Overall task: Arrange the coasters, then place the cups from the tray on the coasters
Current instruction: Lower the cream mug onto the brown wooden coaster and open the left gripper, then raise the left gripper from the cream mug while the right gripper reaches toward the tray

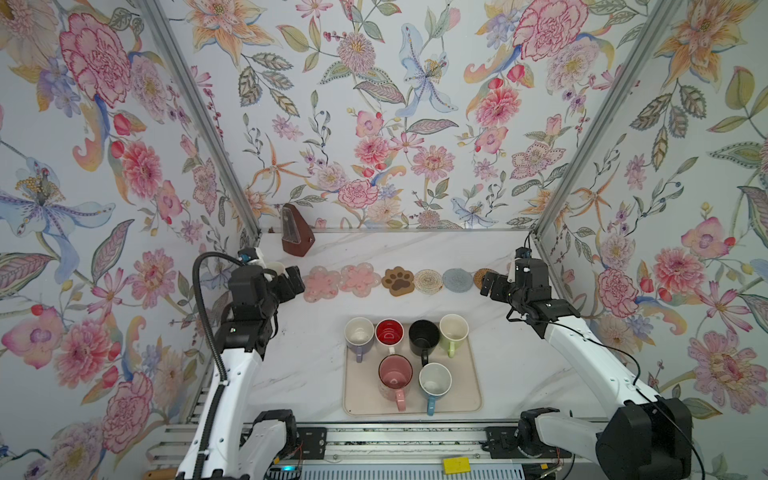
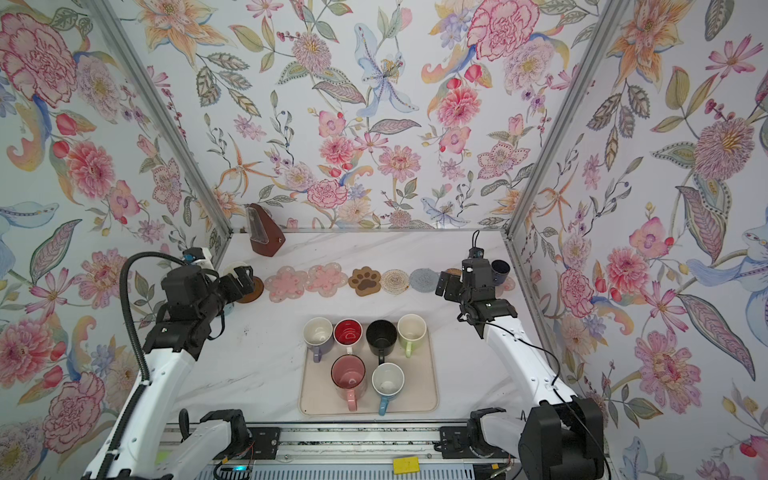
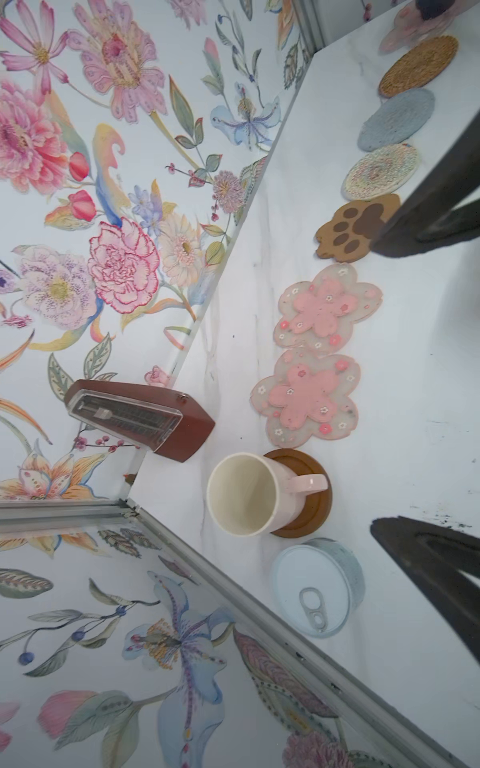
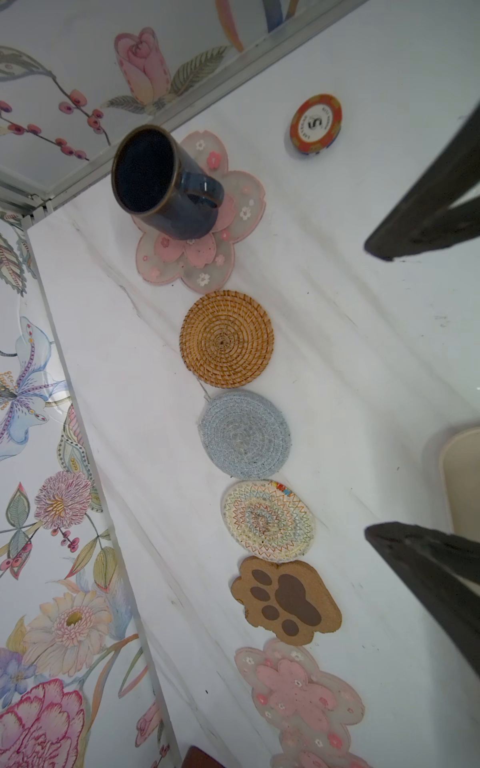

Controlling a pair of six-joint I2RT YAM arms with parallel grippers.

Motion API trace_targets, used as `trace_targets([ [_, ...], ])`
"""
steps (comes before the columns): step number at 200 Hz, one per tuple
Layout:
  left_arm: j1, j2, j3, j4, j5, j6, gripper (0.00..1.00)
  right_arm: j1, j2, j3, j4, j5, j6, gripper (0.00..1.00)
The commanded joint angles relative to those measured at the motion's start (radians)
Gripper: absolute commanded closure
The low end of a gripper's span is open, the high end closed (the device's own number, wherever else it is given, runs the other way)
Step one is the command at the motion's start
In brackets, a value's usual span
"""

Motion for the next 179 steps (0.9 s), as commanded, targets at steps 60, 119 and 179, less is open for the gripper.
trace_targets([
  [60,-0.002,-0.011,-0.071,0.083,0.088,-0.027,0.01,0.036,-0.036,0.045,-0.153,0.023,0.055,0.01],
  [119,-0.002,-0.017,-0.076,0.094,0.048,-0.014,0.01,0.159,-0.147,0.059,-0.419,0.062,0.155,0.01],
  [179,-0.001,-0.014,-0.077,0.1,0.039,-0.01,0.01,0.376,-0.199,0.063,-0.568,0.111,0.328,0.02],
])
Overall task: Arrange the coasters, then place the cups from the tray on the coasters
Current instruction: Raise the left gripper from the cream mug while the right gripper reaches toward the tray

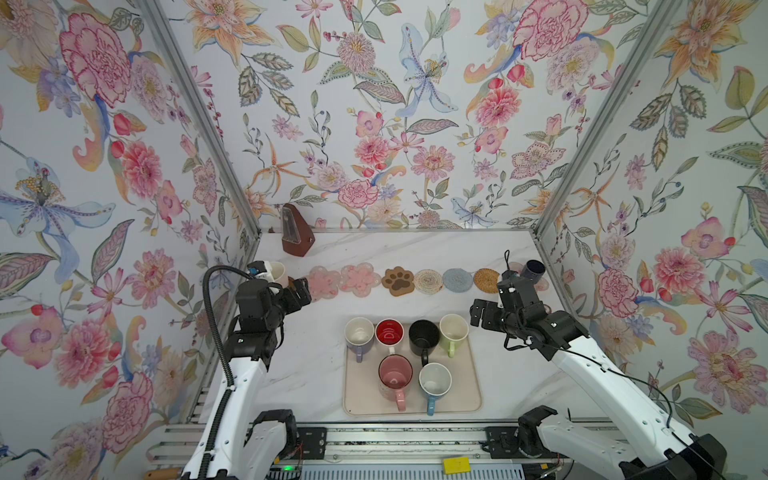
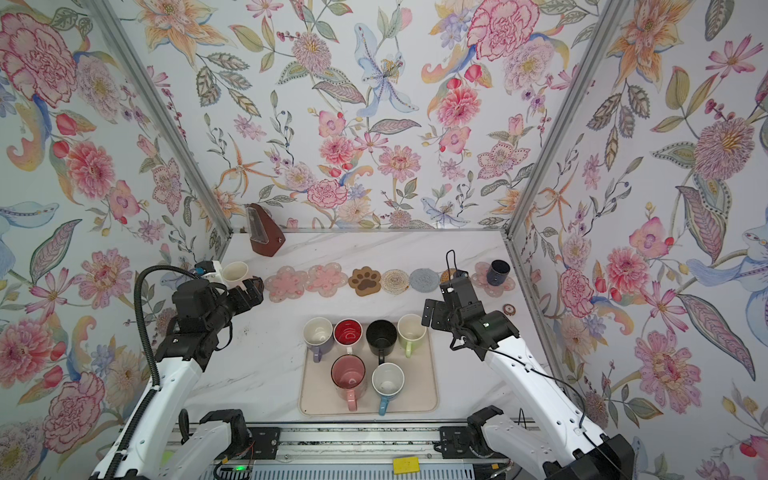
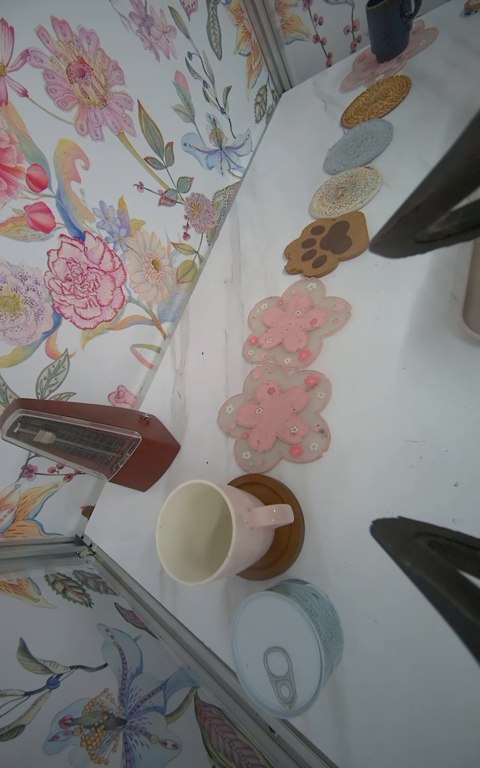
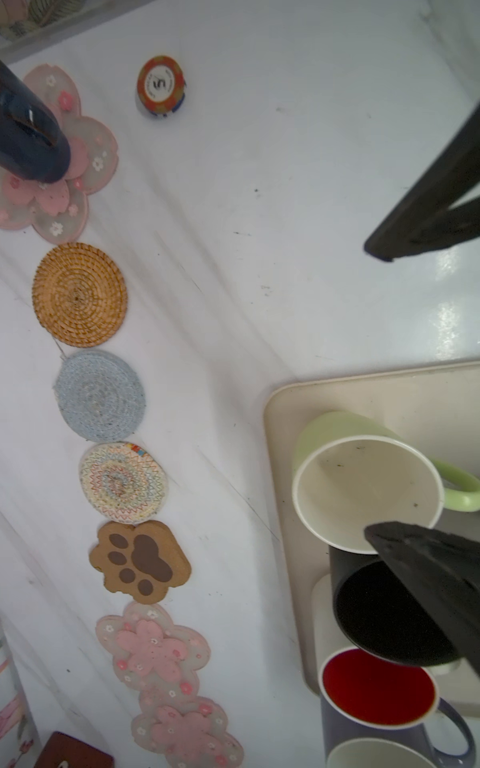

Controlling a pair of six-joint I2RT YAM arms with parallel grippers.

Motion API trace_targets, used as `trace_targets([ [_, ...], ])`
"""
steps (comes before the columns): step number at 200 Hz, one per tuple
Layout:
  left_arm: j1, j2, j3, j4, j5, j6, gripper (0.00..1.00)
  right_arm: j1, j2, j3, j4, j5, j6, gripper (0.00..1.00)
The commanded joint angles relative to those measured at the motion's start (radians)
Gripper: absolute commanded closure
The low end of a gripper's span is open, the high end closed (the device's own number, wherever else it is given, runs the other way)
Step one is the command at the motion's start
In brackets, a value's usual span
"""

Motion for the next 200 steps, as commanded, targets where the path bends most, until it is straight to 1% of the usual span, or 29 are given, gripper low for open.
trace_targets([
  [1,-0.001,-0.009,0.015,0.01,-0.024,0.007,0.01,0.079,-0.014,0.024,-0.099,0.038,0.105,0.02],
  [44,0.0,-0.018,0.024,-0.002,-0.037,0.007,0.01,0.242,0.017,0.009,-0.109,0.065,0.213,0.04],
  [68,0.0,-0.016,0.038,-0.021,-0.06,0.006,0.01,0.301,0.047,0.001,-0.115,0.097,0.246,0.05],
  [88,-0.001,-0.019,0.046,-0.034,-0.074,0.006,0.01,0.329,0.061,-0.017,-0.113,0.102,0.277,0.07],
  [127,-0.001,-0.034,0.035,-0.022,-0.073,0.004,0.01,0.378,0.098,-0.058,-0.1,0.124,0.317,0.07],
  [158,-0.001,-0.032,0.033,-0.022,-0.066,0.004,0.01,0.386,0.127,-0.083,-0.061,0.129,0.333,0.08],
  [200,0.0,-0.033,0.033,-0.022,-0.058,0.005,0.01,0.399,0.17,-0.107,-0.041,0.158,0.344,0.13],
])
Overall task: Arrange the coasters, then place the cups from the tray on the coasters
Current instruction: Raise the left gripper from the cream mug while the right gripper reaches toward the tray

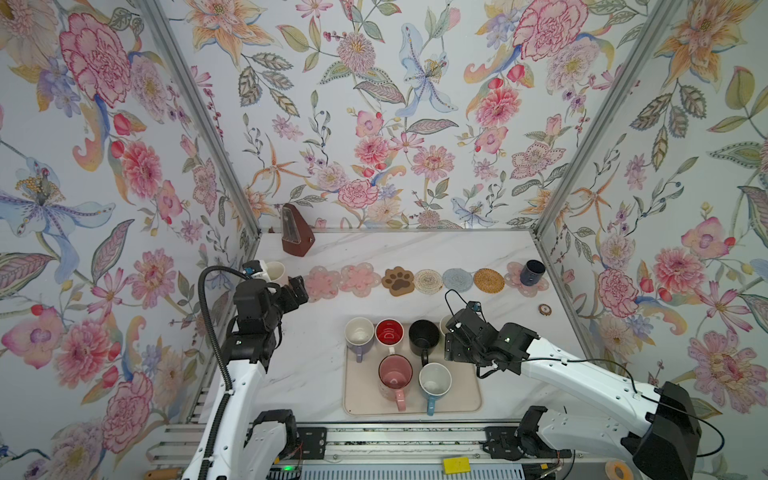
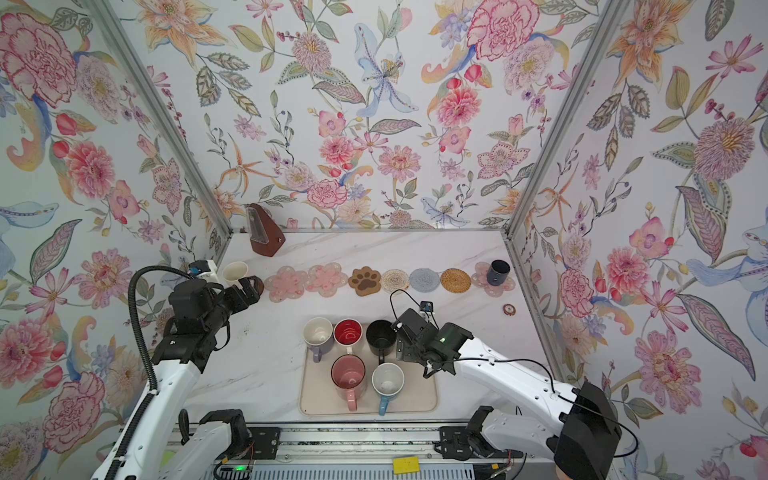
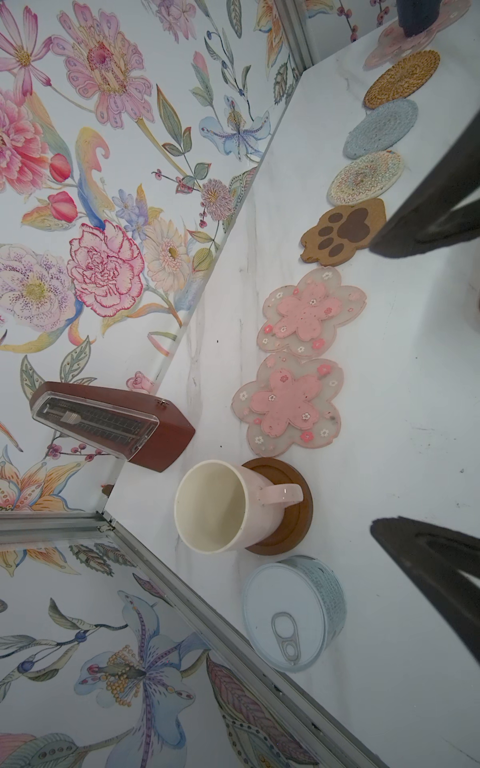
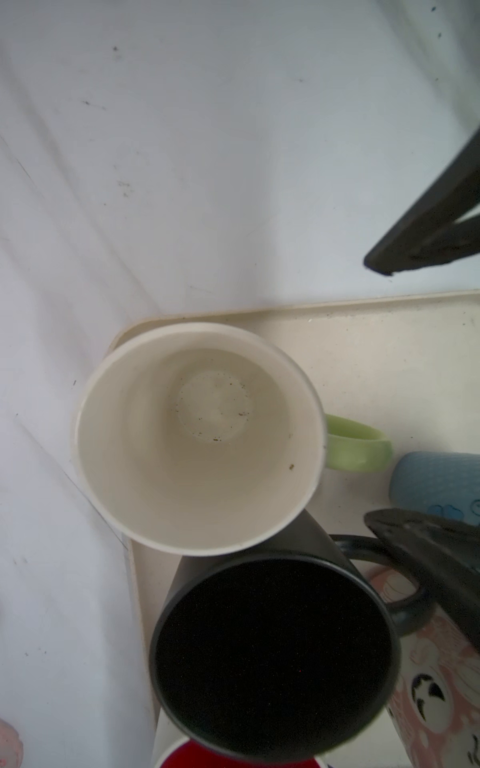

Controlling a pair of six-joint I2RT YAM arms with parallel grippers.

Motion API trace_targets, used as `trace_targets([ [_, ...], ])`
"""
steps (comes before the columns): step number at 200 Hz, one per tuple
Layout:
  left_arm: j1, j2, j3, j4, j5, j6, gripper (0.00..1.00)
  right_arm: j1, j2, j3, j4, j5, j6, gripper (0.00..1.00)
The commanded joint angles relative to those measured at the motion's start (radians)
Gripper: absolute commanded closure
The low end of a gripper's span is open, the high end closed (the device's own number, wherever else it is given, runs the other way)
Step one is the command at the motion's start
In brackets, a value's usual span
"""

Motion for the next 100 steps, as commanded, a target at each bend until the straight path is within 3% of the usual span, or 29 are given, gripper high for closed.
trace_targets([
  [1,0.0,-0.012,0.018,-0.008,-0.004,0.006,0.01,0.014,0.02,-0.019,0.012,0.045,0.025,0.13],
  [50,-0.001,0.0,0.019,-0.005,0.014,0.008,0.01,0.032,0.058,-0.032,0.041,0.077,0.04,0.21],
  [100,-0.001,0.002,0.017,-0.007,0.016,0.006,0.01,0.034,0.054,-0.06,0.042,0.106,0.036,0.41],
])
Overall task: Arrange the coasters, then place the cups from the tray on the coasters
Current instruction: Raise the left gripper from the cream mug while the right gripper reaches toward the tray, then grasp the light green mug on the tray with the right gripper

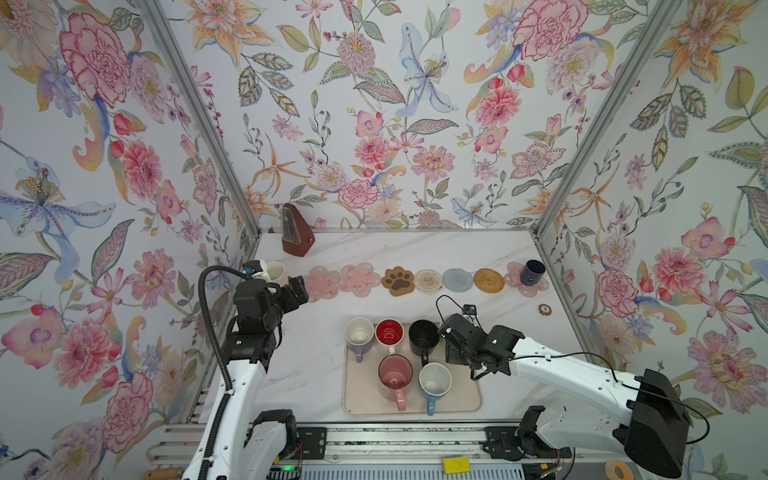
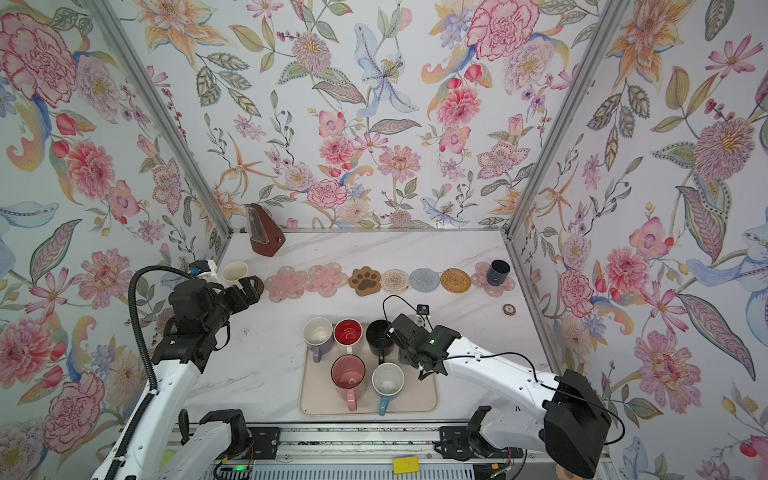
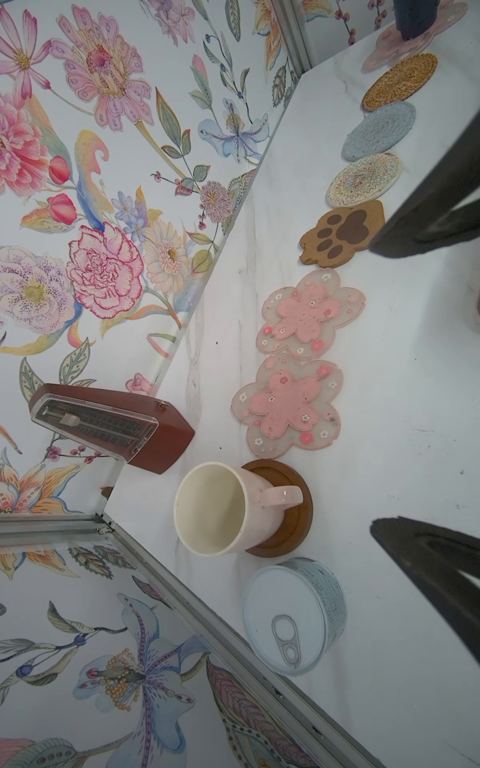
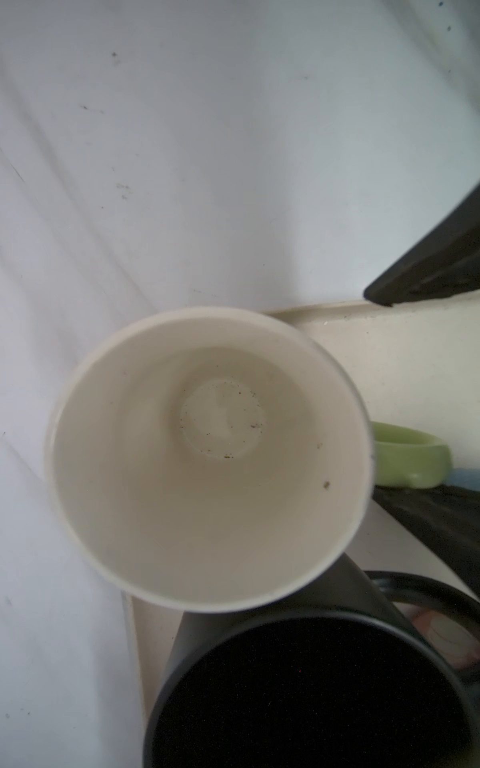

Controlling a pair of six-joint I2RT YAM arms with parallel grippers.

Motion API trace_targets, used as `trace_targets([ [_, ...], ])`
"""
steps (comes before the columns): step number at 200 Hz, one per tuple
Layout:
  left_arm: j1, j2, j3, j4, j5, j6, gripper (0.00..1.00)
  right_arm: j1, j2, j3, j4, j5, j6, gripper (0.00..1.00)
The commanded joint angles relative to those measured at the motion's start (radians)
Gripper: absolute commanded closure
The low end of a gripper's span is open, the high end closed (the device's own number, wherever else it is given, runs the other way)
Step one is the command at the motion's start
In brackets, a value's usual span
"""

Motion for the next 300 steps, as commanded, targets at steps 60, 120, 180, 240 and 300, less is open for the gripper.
trace_targets([
  [60,-0.001,0.005,0.014,-0.004,0.011,0.005,0.01,0.007,0.013,-0.041,0.067,-0.02,-0.022,0.49],
  [120,-0.001,0.001,0.014,-0.006,0.009,0.006,0.01,0.004,0.048,-0.046,0.11,-0.01,-0.041,0.54],
  [180,0.0,0.001,0.015,-0.008,0.006,0.008,0.01,0.0,0.069,-0.061,0.14,-0.006,-0.044,0.63],
  [240,-0.001,-0.003,0.013,-0.008,0.006,0.008,0.01,0.0,0.094,-0.069,0.155,-0.009,-0.056,0.76],
  [300,0.0,-0.005,0.042,-0.049,-0.019,-0.008,0.01,-0.007,0.072,-0.064,0.154,-0.018,-0.073,0.94],
])
